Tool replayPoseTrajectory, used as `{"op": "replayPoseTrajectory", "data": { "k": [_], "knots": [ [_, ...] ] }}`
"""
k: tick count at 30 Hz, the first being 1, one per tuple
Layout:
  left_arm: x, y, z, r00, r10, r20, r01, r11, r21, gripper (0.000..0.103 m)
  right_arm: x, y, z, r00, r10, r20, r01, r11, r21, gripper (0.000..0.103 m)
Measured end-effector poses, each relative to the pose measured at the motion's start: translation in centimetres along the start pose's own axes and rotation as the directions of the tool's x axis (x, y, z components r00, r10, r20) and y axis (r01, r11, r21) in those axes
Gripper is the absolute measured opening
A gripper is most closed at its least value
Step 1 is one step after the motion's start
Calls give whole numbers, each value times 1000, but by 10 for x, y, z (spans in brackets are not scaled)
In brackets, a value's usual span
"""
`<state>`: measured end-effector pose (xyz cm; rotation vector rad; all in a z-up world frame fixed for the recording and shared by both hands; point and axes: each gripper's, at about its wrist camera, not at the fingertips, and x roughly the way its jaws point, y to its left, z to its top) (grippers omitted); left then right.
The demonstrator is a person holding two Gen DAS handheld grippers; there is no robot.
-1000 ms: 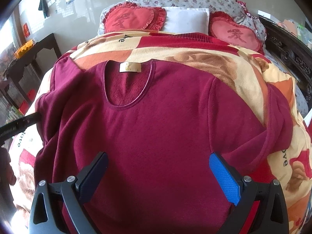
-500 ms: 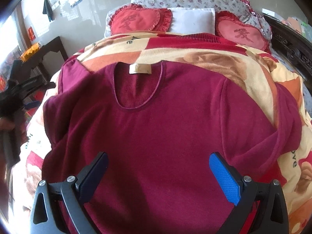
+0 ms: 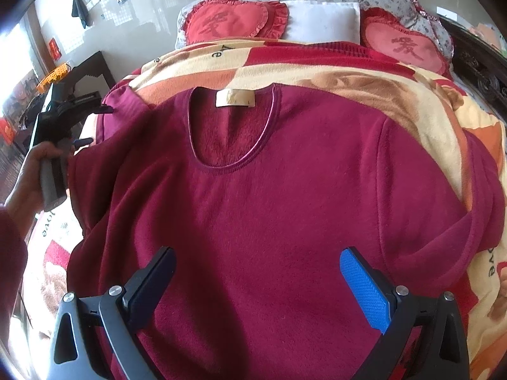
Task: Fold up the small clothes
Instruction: 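Grasp the sweater sleeve with the left tool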
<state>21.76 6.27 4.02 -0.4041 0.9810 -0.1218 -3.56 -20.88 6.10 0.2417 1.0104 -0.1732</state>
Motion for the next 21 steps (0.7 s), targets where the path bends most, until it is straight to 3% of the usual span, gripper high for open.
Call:
{"op": "replayPoseTrajectory", "data": {
  "k": [2, 4, 7, 17, 21],
  "knots": [
    [2, -1, 2, 1000, -24, 12, 24, 1000, -5, 61, 3, -1, 0, 1000, 0, -8, 0, 1000, -1, 102],
    [1, -2, 3, 999, -51, 15, 50, 999, 12, 32, 4, -2, -1, 1000, 5, -13, -5, 1000, 5, 102],
    [-8, -3, 4, 997, -71, 10, 70, 996, 53, 9, 3, -3, -2, 1000, 9, -13, -9, 1000, 12, 102],
    [-71, 6, 4, 980, -193, 51, 190, 980, 53, 6, -11, -2, -3, 1000, 25, 8, -26, 999, 26, 102],
    [-113, -23, -10, 955, -289, 74, 278, 952, 128, 6, -27, -6, -4, 999, 12, 35, -13, 1000, 28, 102]
  ]
}}
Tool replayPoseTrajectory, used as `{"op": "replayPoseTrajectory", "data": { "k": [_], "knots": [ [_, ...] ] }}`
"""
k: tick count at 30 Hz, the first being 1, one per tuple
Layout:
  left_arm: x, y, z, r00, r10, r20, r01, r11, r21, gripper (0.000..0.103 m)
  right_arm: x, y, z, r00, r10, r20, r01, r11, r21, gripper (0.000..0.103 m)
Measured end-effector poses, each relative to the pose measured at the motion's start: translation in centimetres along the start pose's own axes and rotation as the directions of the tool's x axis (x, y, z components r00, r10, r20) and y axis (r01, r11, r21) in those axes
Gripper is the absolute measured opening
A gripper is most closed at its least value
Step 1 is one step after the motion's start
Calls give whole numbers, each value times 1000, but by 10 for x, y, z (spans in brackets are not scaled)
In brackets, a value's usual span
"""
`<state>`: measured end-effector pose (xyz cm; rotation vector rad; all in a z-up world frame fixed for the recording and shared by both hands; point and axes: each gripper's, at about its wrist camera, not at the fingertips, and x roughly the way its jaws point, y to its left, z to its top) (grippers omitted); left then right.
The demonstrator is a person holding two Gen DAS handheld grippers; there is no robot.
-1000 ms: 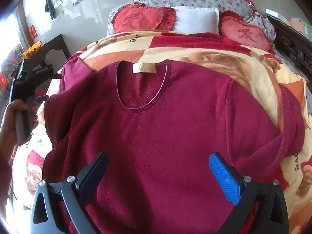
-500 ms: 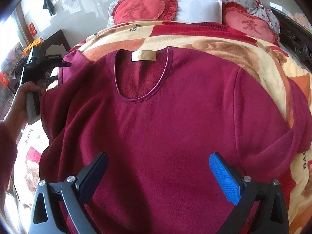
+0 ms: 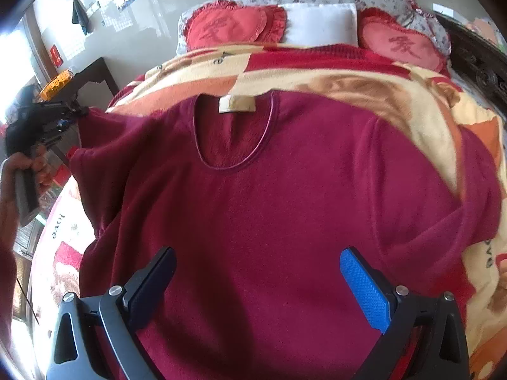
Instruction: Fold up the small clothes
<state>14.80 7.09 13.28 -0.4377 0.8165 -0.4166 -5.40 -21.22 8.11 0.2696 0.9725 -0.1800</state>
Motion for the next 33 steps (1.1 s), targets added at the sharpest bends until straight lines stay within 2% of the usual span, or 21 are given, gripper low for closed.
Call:
{"op": "replayPoseTrajectory", "data": {
  "k": [4, 7, 10, 13, 16, 19, 21, 23, 24, 25, 26, 27, 28, 29, 31, 33],
  "knots": [
    [-35, -57, -14, 989, -146, 15, 144, 985, 94, 6, -17, -18, 0, 1000, -10, 30, 8, 999, 49, 102],
    [-53, -107, -35, 972, -233, -19, 233, 954, 191, 6, -29, -32, 0, 998, -20, 51, 16, 996, 91, 102],
    [-56, -143, -66, 955, -284, -85, 296, 921, 251, 6, -40, -48, -2, 997, -33, 64, 24, 991, 133, 102],
    [-44, -164, -100, 939, -304, -160, 337, 905, 261, 6, -48, -62, -5, 997, -46, 67, 34, 985, 167, 102],
    [-22, -181, -140, 933, -266, -244, 331, 899, 286, 6, -53, -74, -9, 996, -62, 71, 47, 979, 198, 102],
    [7, -196, -184, 910, -220, -350, 337, 885, 320, 6, -57, -84, -12, 995, -69, 71, 51, 973, 226, 102],
    [16, -207, -209, 924, -151, -350, 291, 873, 392, 6, -58, -89, -12, 994, -82, 73, 63, 969, 240, 103],
    [22, -219, -231, 928, -100, -358, 272, 839, 471, 8, -59, -92, -11, 993, -87, 75, 65, 965, 253, 103],
    [24, -223, -239, 924, -78, -375, 271, 825, 497, 15, -60, -93, -11, 993, -84, 79, 62, 965, 256, 103],
    [24, -223, -244, 916, -75, -395, 281, 822, 495, 24, -61, -94, -9, 993, -84, 85, 59, 964, 257, 103],
    [20, -220, -246, 905, -90, -417, 302, 826, 476, 29, -62, -95, -8, 992, -84, 89, 59, 964, 258, 103],
    [15, -214, -244, 892, -111, -438, 323, 834, 448, 39, -62, -95, -7, 992, -80, 94, 54, 965, 257, 103],
    [8, -207, -243, 889, -112, -444, 322, 842, 433, 46, -62, -94, -5, 993, -68, 99, 41, 967, 253, 103],
    [1, -198, -241, 896, -100, -433, 304, 848, 433, 47, -60, -94, -3, 993, -55, 102, 28, 969, 245, 103],
    [-19, -174, -232, 931, -31, -363, 213, 855, 472, 47, -52, -92, 0, 995, -62, 82, 43, 975, 219, 103],
    [-36, -149, -225, 958, 67, -278, 90, 853, 514, 47, -45, -93, 2, 995, -73, 65, 59, 978, 198, 102]
  ]
}}
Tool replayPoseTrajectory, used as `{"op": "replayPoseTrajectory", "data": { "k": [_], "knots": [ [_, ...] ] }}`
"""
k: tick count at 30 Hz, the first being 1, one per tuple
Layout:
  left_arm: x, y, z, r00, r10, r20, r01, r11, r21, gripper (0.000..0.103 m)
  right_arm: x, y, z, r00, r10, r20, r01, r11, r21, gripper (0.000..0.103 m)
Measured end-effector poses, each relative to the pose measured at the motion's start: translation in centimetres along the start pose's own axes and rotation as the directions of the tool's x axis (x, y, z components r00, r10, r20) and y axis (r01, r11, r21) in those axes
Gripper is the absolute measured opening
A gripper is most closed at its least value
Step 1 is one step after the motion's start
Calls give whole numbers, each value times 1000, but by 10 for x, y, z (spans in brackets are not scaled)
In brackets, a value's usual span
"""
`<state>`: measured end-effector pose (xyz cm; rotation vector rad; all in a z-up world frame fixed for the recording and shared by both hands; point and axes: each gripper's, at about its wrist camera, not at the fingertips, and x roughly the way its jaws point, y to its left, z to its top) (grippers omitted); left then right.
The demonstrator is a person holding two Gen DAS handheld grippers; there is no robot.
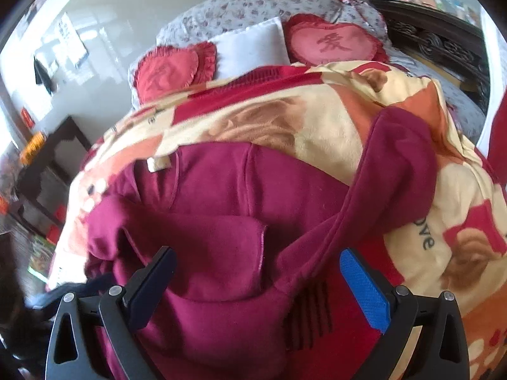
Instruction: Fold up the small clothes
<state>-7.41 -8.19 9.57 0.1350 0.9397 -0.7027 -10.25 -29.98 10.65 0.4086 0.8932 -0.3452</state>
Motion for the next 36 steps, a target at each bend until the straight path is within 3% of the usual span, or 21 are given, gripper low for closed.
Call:
{"op": "replayPoseTrajectory", "data": {
  "k": [4, 5, 7, 9, 10, 11, 12, 14, 17, 20, 23, 25, 27, 29, 32, 34, 36],
  "knots": [
    [-12, 60, -20, 972, 234, 14, -233, 971, -54, 47, 14, 1, 5, 1000, -2, -2, 2, 998, -57, 102],
    [-9, 76, -24, 964, 265, -13, -265, 960, -95, 47, 21, 4, 7, 1000, -3, -13, 2, 997, -80, 101],
    [-1, 93, -31, 966, 252, -55, -258, 954, -153, 47, 40, 11, 11, 998, -38, -42, 33, 991, -133, 95],
    [10, 98, -37, 973, 215, -88, -228, 958, -176, 47, 57, 18, 12, 995, -50, -89, 34, 983, -178, 72],
    [15, 98, -40, 972, 215, -95, -229, 957, -178, 47, 69, 22, 12, 990, -36, -137, 8, 979, -203, 47],
    [18, 99, -43, 969, 225, -103, -241, 953, -182, 47, 75, 24, 11, 986, -36, -163, 1, 977, -213, 32],
    [21, 100, -46, 967, 228, -112, -246, 951, -185, 47, 77, 25, 11, 986, -49, -161, 12, 975, -222, 30],
    [22, 103, -47, 969, 223, -105, -240, 951, -197, 47, 66, 25, 14, 993, -45, -108, 18, 970, -241, 5],
    [21, 106, -45, 971, 220, -92, -235, 945, -226, 47, 38, 17, 25, 999, -33, -15, 29, 975, -220, 5],
    [15, 114, -47, 974, 207, -87, -223, 942, -249, 47, 28, 2, 36, 989, -135, 57, 144, 967, -211, 5],
    [11, 113, -51, 975, 205, -85, -220, 945, -244, 47, 43, -18, 43, 980, -193, 38, 196, 970, -143, 5],
    [12, 111, -48, 972, 216, -87, -231, 945, -231, 47, 59, -25, 46, 977, -207, -50, 201, 974, -104, 9],
    [16, 110, -44, 971, 224, -81, -237, 947, -218, 47, 58, -27, 46, 986, -149, -81, 147, 989, -30, 22],
    [22, 111, -38, 971, 224, -85, -237, 947, -217, 47, 42, -9, 43, 998, -50, -25, 50, 999, -11, 50],
    [22, 117, -40, 975, 207, -76, -220, 946, -238, 47, 28, 54, 31, 987, 157, -35, -161, 967, -199, 53],
    [22, 121, -41, 977, 198, -75, -210, 945, -252, 45, 33, 100, 19, 950, 280, -138, -310, 901, -302, 53],
    [21, 126, -41, 981, 180, -69, -192, 943, -272, 41, 41, 134, 7, 926, 327, -191, -374, 863, -340, 53]
  ]
}}
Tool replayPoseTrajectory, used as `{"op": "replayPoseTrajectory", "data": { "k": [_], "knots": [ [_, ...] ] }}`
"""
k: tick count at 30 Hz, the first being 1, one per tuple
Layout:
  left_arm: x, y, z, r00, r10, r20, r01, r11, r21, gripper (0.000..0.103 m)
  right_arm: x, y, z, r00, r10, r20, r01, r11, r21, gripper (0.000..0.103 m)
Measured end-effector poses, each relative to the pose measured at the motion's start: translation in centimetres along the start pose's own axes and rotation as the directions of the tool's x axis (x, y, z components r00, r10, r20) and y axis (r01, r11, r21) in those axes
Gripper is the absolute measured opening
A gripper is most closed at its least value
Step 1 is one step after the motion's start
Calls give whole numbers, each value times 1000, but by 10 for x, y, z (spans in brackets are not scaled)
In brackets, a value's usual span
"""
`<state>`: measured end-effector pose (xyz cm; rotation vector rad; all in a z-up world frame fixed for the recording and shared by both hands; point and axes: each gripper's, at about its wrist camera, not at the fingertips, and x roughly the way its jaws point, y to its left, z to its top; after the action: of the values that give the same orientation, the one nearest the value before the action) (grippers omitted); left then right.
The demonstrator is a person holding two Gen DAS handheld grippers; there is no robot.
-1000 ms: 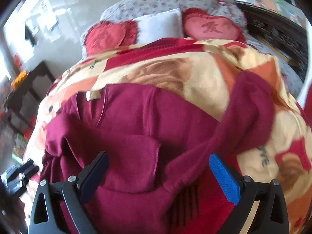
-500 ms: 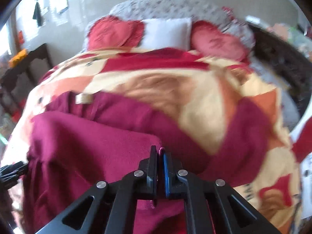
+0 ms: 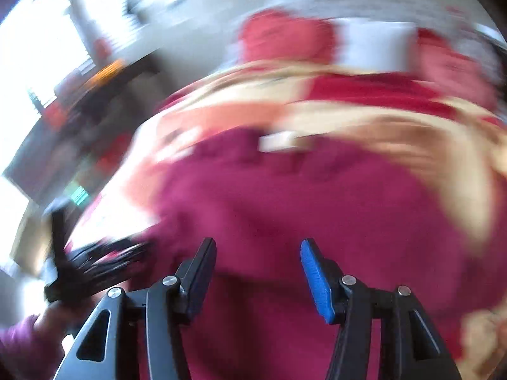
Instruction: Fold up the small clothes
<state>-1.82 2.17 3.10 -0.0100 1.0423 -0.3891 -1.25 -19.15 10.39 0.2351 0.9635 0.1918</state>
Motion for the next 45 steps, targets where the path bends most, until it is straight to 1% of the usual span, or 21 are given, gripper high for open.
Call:
{"op": "replayPoseTrajectory", "data": {
  "k": [2, 6, 8, 9, 11, 13, 16, 20, 22, 24, 26, 28, 30, 32, 36, 37, 38, 39, 40, 42, 45],
  "knots": [
    [1, -1, 3, 1000, -6, -1, 6, 1000, -1, 41, 23, 21, 3, 1000, 9, -17, -10, 999, -42, 53],
    [-2, -4, 5, 1000, -1, 12, 1, 999, 36, 41, 58, 51, 1, 997, -62, -51, 51, 980, -191, 54],
    [-4, 3, 4, 1000, -18, 25, 17, 1000, 16, 39, 71, 60, 2, 995, -87, -40, 74, 964, -255, 54],
    [-2, 7, 4, 999, -34, 19, 34, 999, 1, 35, 77, 66, 1, 993, -112, -21, 101, 949, -299, 54],
    [0, 13, 3, 998, -63, 18, 63, 998, -29, 34, 89, 74, -1, 987, -159, -4, 146, 920, -363, 54],
    [0, 16, 1, 997, -74, 26, 75, 996, -41, 31, 106, 84, 0, 985, -173, -14, 152, 901, -406, 53],
    [-4, 22, -1, 996, -78, 40, 80, 995, -53, 30, 116, 94, 6, 990, -138, -19, 121, 919, -377, 44],
    [-3, 33, -3, 994, -109, 33, 111, 991, -77, 30, 119, 100, 3, 994, -97, -40, 77, 931, -356, 43],
    [-7, 30, -4, 994, -107, 31, 108, 992, -59, 30, 111, 92, 4, 995, -79, -66, 51, 935, -350, 43],
    [-15, 27, -3, 994, -100, 38, 102, 994, -46, 30, 94, 76, 13, 997, -64, -50, 46, 955, -294, 43],
    [-23, 26, 0, 995, -88, 54, 91, 995, -48, 30, 78, 59, 25, 1000, -13, -18, 9, 974, -225, 51],
    [-30, 25, 5, 992, -98, 76, 103, 993, -56, 30, 75, 46, 44, 998, -62, 22, 65, 979, -191, 54],
    [-31, 19, 10, 991, -100, 84, 103, 994, -39, 30, 83, 40, 59, 995, -96, 32, 101, 975, -196, 57],
    [-26, 11, 12, 993, -92, 74, 93, 996, -16, 30, 100, 36, 75, 994, -106, 16, 107, 971, -213, 64],
    [-6, -2, 13, 997, -74, 23, 73, 997, 38, 30, 137, 31, 88, 993, -92, -72, 71, 963, -259, 63],
    [-1, -2, 12, 998, -69, 12, 69, 997, 41, 30, 137, 30, 84, 993, -62, -96, 35, 965, -261, 46],
    [2, 0, 11, 998, -67, 3, 67, 997, 42, 30, 140, 31, 83, 993, -37, -114, 5, 963, -268, 15],
    [5, 2, 9, 998, -63, -2, 63, 997, 43, 32, 139, 34, 82, 993, -39, -115, 4, 957, -289, 5],
    [7, 4, 8, 998, -61, 1, 61, 997, 45, 33, 134, 38, 80, 994, -62, -86, 31, 944, -328, 4],
    [8, 9, 5, 998, -65, 12, 64, 997, 38, 33, 129, 39, 81, 995, -85, -49, 64, 941, -333, 4],
    [9, 12, 4, 997, -70, 19, 69, 997, 27, 33, 145, 24, 85, 986, -162, -43, 147, 958, -245, 4]
  ]
}}
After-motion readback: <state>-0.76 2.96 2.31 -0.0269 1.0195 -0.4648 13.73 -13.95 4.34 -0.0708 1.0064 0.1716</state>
